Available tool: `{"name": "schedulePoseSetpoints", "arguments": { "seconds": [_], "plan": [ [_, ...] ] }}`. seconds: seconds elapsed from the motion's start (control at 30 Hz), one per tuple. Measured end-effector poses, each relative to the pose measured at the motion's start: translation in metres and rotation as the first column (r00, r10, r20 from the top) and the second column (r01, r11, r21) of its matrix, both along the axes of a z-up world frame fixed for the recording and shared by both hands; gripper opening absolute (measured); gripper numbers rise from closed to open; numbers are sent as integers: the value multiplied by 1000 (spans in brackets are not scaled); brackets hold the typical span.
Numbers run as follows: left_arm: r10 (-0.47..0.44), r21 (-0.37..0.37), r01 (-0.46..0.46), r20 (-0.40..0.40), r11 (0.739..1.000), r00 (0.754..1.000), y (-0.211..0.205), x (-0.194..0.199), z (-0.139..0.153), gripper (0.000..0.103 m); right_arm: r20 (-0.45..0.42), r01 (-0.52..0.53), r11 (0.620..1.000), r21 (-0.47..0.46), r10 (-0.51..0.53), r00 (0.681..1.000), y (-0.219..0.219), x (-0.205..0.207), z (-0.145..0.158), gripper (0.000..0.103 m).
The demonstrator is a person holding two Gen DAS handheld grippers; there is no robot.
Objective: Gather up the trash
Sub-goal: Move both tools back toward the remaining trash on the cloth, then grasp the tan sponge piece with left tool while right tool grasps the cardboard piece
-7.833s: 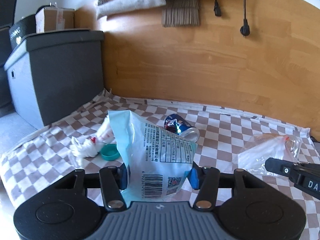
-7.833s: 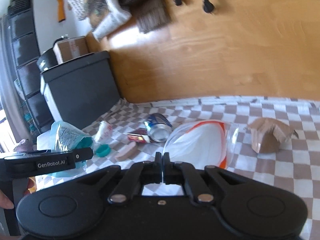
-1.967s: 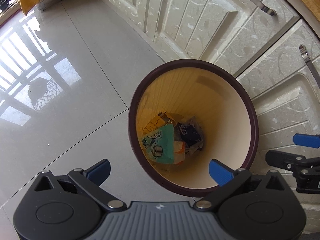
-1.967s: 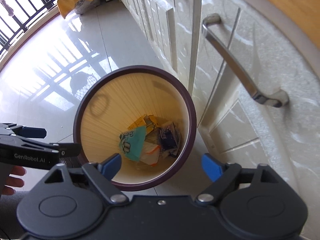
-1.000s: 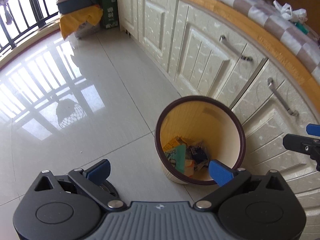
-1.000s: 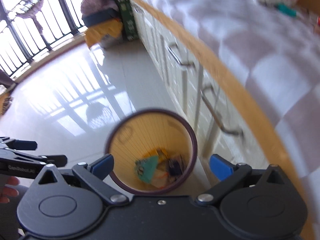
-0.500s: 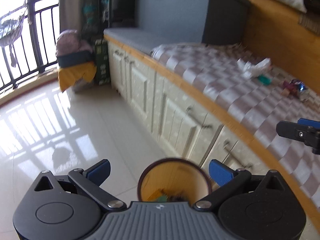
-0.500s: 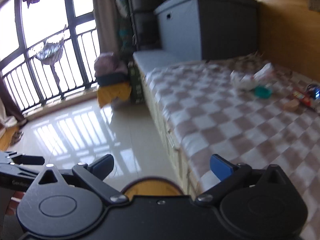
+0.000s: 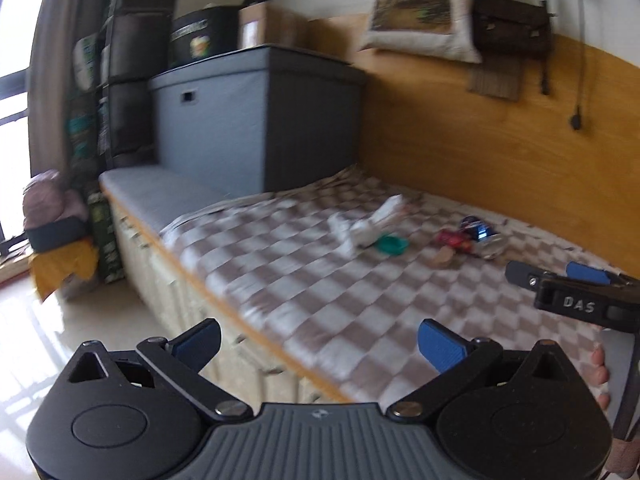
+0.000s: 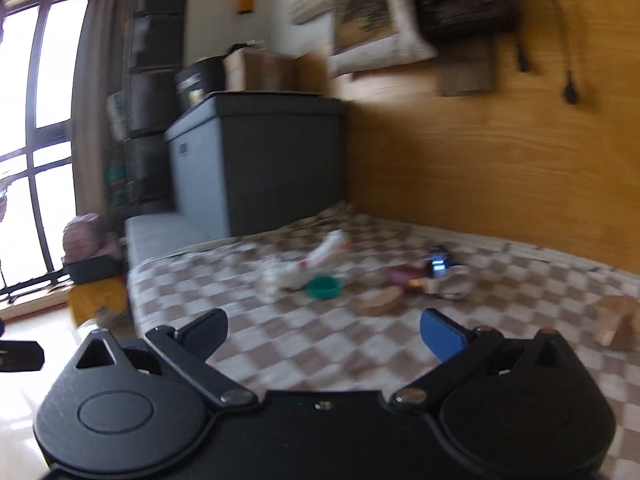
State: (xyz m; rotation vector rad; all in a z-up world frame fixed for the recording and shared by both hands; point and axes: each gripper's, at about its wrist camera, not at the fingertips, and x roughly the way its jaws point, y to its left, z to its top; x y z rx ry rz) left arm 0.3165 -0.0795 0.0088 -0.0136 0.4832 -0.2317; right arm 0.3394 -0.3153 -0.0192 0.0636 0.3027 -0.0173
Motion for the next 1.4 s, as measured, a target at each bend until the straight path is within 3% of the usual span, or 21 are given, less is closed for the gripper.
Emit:
{"name": "schedulePoseSetpoints", "arguments": {
  "seconds": [0.2,0.4,0.5,0.57,0.7,0.87,1.0,1.07,1.17,1.3,1.4],
  "plan": [
    [-115,-12,116,45,993,992,-57,21,8,103,20,202,979,17,-202,979,-67,-4,-8,103],
    [-187,17,186,50,982,981,-107,47,10,103,-30,391,914,105,-391,920,-129,-5,-18,103],
    [-219,42,217,56,975,974,-129,64,6,103,-28,462,883,85,-461,887,-150,-6,-28,103],
    [-256,63,253,52,965,965,-143,78,1,103,-28,483,874,62,-482,876,-164,-7,-34,103],
    [-369,99,366,16,925,929,-170,108,-11,103,10,428,897,113,-432,902,-202,-17,-44,103],
    [-403,93,404,-23,910,915,-195,142,-32,103,52,485,866,120,-493,869,-241,-24,-50,103],
    [-432,67,436,-59,898,900,-208,175,-49,103,77,555,822,129,-566,821,-270,-25,-63,103],
    [-439,90,444,-72,891,895,-216,190,-57,103,77,573,808,137,-586,807,-280,-19,-69,103],
    [-432,137,439,-83,888,898,-226,211,-68,103,94,548,827,128,-560,823,-293,-5,-72,103],
    [-441,130,452,-106,883,891,-230,235,-81,103,87,481,873,77,-487,869,-304,16,-73,103],
    [-432,150,443,-100,884,896,-232,249,-88,103,84,456,889,36,-458,885,-306,31,-72,103]
  ]
}}
